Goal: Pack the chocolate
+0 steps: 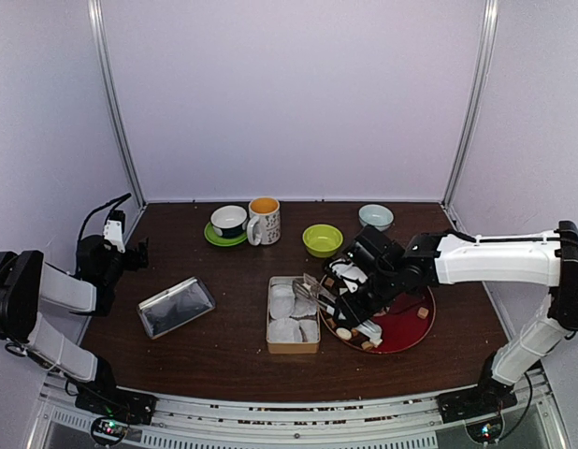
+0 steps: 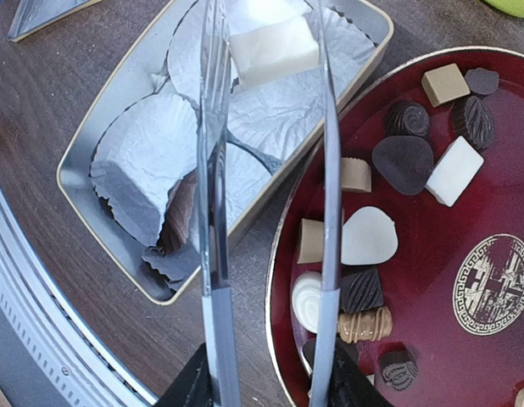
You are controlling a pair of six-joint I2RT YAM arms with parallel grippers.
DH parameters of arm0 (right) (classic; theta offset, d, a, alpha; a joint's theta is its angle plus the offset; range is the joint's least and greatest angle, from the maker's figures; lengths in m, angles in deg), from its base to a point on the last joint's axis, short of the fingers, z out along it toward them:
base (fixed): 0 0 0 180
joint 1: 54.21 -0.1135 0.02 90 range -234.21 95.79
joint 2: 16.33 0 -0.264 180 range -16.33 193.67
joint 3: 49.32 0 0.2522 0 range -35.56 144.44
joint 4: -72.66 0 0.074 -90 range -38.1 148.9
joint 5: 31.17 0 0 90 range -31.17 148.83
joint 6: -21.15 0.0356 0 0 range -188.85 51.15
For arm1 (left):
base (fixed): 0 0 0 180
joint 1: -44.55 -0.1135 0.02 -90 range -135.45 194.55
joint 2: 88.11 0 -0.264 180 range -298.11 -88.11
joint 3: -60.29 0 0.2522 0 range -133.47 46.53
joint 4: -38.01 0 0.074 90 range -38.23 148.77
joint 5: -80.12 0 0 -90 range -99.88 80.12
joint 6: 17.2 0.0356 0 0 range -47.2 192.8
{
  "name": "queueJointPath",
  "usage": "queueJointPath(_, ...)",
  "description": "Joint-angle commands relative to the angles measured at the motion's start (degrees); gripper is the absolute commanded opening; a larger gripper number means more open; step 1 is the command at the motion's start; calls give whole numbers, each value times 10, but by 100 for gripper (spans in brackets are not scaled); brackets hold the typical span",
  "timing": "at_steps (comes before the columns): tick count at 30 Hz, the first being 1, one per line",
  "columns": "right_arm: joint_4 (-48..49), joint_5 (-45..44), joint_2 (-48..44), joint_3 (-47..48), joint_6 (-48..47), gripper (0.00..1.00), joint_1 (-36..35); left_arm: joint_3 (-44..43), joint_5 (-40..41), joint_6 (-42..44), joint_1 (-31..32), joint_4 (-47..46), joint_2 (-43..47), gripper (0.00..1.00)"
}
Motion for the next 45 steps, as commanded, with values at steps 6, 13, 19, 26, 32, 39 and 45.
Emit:
queueJointPath(6, 17, -31, 10, 16, -4, 46, -3, 3, -6, 6, -5, -35, -3, 98)
queueJointPath(13, 31, -36, -2, 17, 4, 50, -2, 3, -6, 6, -4, -34, -3, 98)
queueJointPath(19, 36, -52, -41, 4, 4, 50, -2, 3, -6, 6, -5, -35, -3, 98)
queueJointPath(26, 20, -68, -87, -22, 16, 49, 1, 3, -5, 6, -4, -35, -3, 98)
queueJointPath(32, -10, -86, -132, -55, 37, 47, 15, 3, -6, 6, -5, -35, -3, 98)
queueJointPath(39, -24, -82, -174, -98, 66, 47, 65, 3, -6, 6, -4, -35, -3, 98)
queueJointPath(45, -51, -69, -176, -116, 91, 46, 106, 3, -6, 6, -5, -35, -3, 98)
